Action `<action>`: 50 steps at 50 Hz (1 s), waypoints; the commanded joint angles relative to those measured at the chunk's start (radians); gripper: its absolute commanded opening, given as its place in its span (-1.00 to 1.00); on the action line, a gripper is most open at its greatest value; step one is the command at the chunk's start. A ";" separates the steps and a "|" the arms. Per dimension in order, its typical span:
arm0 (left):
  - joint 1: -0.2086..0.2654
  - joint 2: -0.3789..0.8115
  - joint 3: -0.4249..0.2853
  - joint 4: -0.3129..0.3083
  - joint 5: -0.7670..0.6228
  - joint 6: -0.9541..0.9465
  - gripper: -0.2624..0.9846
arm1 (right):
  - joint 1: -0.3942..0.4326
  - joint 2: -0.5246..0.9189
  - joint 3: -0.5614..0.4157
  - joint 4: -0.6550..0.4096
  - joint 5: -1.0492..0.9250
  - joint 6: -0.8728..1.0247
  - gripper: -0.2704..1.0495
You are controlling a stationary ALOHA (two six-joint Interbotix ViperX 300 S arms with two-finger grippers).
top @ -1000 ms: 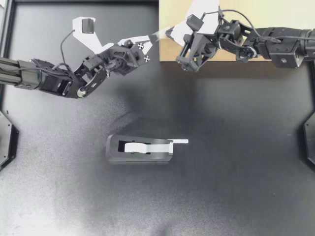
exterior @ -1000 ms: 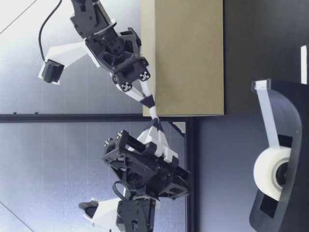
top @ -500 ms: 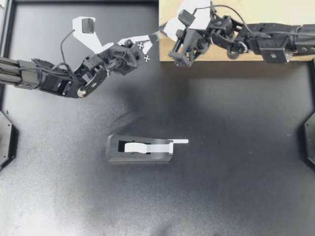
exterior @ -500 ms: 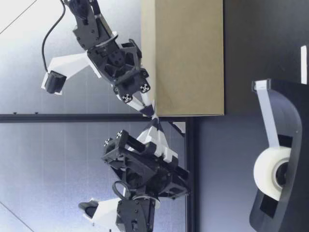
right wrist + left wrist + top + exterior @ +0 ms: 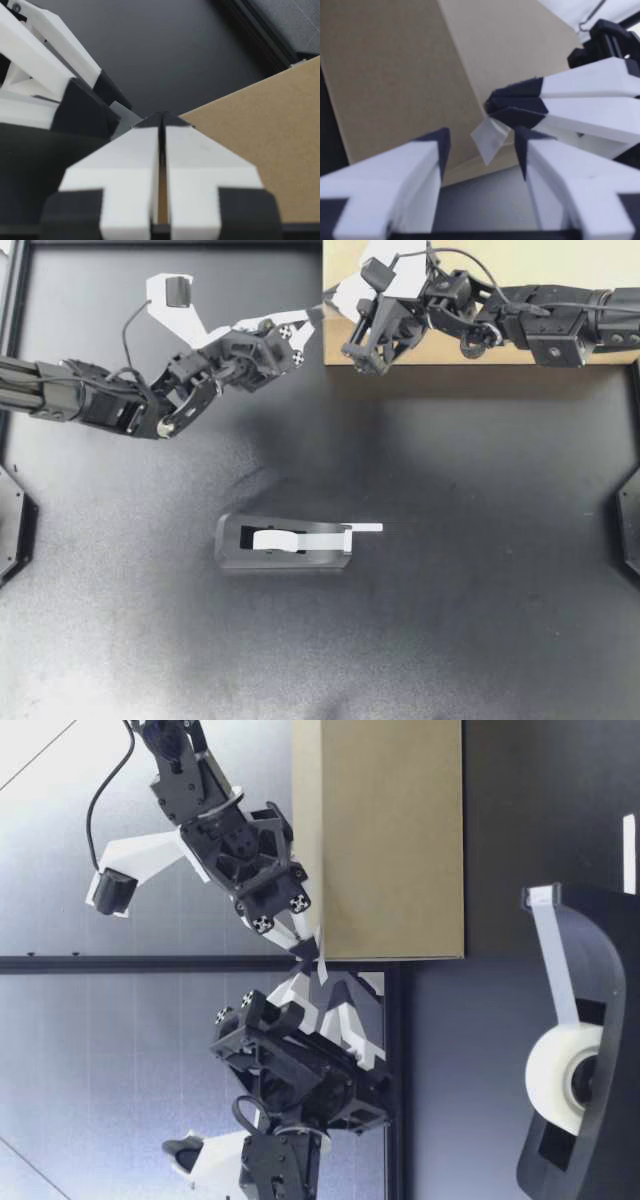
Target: Cut a small piece of tape from the tape dispenser then place it on the cardboard box's edge.
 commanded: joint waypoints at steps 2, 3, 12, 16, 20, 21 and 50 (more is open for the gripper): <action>0.003 -0.044 0.005 0.003 -0.005 0.002 0.09 | -0.015 -0.011 -0.020 0.002 0.000 0.005 -0.73; 0.002 -0.048 0.008 0.003 -0.005 0.003 0.08 | -0.015 -0.012 -0.020 0.000 0.000 0.005 -0.73; -0.011 -0.074 0.057 0.005 -0.005 0.017 0.06 | -0.011 -0.051 -0.032 0.000 0.000 0.011 -0.73; -0.029 -0.104 0.095 0.006 -0.006 0.044 0.05 | 0.005 -0.094 -0.035 0.002 0.000 0.011 -0.73; -0.054 -0.144 0.133 0.015 -0.005 0.092 0.04 | 0.035 -0.152 -0.029 0.000 0.005 0.011 -0.72; -0.061 -0.155 0.143 0.020 -0.005 0.107 0.04 | 0.044 -0.163 -0.026 0.000 0.005 0.012 -0.72; -0.252 -0.538 0.225 0.190 0.342 0.753 0.04 | 0.373 -0.420 0.202 0.014 -0.014 0.124 -0.72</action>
